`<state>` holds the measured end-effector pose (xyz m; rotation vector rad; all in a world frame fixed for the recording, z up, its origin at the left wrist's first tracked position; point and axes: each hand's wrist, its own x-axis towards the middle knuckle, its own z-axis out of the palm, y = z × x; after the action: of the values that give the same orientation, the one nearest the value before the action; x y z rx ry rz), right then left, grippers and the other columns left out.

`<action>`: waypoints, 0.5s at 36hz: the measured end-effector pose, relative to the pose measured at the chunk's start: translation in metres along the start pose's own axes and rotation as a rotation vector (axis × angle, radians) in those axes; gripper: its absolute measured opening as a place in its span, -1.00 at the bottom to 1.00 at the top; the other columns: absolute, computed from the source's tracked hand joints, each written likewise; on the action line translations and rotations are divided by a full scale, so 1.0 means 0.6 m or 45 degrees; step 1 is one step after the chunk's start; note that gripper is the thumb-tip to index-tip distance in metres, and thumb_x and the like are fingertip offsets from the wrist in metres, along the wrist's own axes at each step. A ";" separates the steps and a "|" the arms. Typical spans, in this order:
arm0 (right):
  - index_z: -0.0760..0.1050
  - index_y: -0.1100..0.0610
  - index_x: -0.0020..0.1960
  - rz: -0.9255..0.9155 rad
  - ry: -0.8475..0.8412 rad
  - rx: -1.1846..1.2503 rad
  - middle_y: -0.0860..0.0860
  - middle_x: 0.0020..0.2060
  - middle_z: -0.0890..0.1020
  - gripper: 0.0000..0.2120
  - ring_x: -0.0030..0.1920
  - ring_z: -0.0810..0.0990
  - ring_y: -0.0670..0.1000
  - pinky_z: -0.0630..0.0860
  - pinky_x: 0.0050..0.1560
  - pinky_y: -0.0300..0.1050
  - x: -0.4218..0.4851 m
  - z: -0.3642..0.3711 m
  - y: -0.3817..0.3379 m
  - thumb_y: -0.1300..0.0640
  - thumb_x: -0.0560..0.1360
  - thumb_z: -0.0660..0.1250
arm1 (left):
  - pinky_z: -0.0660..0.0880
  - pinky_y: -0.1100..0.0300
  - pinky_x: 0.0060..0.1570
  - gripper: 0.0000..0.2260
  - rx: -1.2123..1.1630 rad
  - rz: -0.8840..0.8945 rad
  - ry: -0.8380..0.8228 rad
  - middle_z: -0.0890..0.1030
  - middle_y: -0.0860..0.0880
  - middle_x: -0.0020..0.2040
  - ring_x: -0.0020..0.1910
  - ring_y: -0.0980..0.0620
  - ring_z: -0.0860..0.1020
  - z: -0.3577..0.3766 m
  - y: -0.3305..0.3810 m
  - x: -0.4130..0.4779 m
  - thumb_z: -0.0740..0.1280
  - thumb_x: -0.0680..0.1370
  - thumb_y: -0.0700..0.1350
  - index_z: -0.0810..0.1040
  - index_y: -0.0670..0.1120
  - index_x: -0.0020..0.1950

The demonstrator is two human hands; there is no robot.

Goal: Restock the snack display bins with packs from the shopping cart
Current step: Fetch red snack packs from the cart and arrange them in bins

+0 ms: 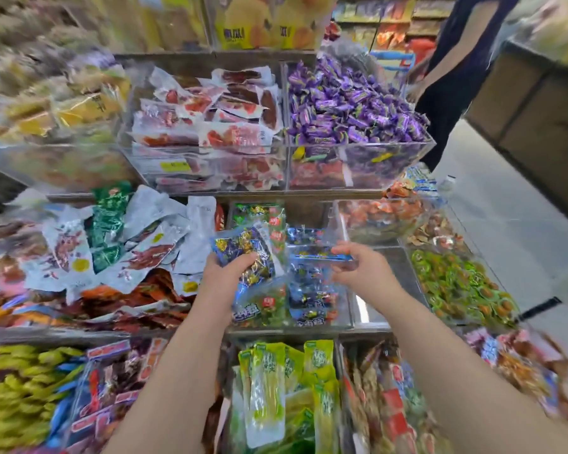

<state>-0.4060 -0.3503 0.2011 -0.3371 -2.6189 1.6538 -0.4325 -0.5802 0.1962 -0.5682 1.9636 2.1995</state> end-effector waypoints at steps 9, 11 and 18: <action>0.46 0.16 -0.24 0.145 0.204 0.311 0.02 -0.33 0.59 -0.84 -0.43 0.63 -0.07 0.63 -0.27 -0.18 0.111 -0.017 -0.029 0.28 0.48 0.38 | 0.35 -0.15 0.29 -0.37 -0.026 -0.085 0.013 0.48 -0.10 0.30 0.28 -0.11 0.44 -0.010 0.008 0.034 0.49 0.43 -0.03 0.30 -0.16 0.40; 0.44 0.17 -0.22 0.175 0.196 0.369 0.05 -0.42 0.57 -0.84 -0.48 0.60 -0.07 0.58 -0.41 -0.25 0.144 -0.022 -0.046 0.24 0.49 0.38 | 0.32 -0.23 0.33 -0.28 -0.038 -0.088 0.003 0.45 -0.14 0.37 0.33 -0.15 0.42 -0.011 0.009 0.039 0.50 0.41 -0.02 0.23 -0.18 0.45; 0.41 0.14 -0.20 0.294 0.065 0.207 0.05 -0.50 0.51 -0.83 -0.56 0.57 -0.08 0.55 -0.49 -0.23 0.222 -0.002 -0.052 0.20 0.53 0.34 | 0.30 -0.12 0.33 -0.30 -0.062 -0.119 0.036 0.41 -0.07 0.41 0.36 -0.08 0.39 -0.017 0.010 0.059 0.50 0.41 0.01 0.27 -0.10 0.45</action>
<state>-0.5409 -0.3358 0.2171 -0.6868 -2.4671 1.8816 -0.4654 -0.5960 0.1882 -0.6867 1.8607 2.1998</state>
